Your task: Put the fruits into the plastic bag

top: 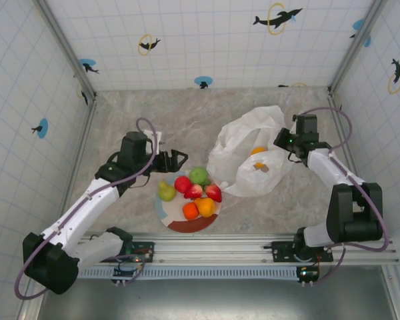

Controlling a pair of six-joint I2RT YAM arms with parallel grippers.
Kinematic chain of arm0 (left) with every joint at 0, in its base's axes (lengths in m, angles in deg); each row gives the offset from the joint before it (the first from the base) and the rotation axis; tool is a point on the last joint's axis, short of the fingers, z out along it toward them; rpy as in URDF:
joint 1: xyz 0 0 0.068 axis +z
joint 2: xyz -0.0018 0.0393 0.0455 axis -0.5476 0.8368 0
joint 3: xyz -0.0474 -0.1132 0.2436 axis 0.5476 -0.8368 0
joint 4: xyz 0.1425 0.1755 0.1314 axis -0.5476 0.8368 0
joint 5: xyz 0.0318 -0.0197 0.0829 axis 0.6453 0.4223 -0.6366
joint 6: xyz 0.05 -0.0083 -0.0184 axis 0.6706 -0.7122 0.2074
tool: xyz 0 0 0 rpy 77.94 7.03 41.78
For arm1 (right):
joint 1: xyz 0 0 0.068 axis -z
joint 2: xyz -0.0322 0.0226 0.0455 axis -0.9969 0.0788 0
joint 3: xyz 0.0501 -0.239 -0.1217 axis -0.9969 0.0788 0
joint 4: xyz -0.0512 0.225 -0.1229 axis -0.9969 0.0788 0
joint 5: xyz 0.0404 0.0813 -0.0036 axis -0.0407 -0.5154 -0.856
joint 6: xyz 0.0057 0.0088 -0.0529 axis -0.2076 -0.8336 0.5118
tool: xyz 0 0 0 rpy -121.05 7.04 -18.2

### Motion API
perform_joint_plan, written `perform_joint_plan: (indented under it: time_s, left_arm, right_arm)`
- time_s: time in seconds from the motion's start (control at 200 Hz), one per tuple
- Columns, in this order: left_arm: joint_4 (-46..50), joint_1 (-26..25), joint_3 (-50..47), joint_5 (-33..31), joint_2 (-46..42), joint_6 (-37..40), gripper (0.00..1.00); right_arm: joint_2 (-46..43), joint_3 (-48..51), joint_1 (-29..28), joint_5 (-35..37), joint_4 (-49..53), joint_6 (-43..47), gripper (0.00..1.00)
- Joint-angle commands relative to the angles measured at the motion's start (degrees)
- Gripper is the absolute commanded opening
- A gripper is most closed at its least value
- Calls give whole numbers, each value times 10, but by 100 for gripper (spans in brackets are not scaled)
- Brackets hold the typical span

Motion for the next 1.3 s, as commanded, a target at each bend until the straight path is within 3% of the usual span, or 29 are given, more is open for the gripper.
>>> perform_joint_plan:
  time_s: [0.0,0.115,0.27,0.646,1.291]
  left_arm:
    - [119,2,-5,-150,-11,11,94]
    - [156,2,-36,-200,-29,-13,94]
    - [134,1,-90,-118,-53,-42,93]
    - [73,-2,-148,-44,-31,-66,88]
    - [-1,-23,-188,-80,42,-74,83]
  right_arm:
    - [4,-23,3,9,-23,-4,0]
    - [0,-16,4,21,-21,9,0]
    - [3,-11,6,6,-25,13,0]
    - [-6,-5,10,-4,-21,20,0]
    - [-21,12,19,-11,-18,23,0]
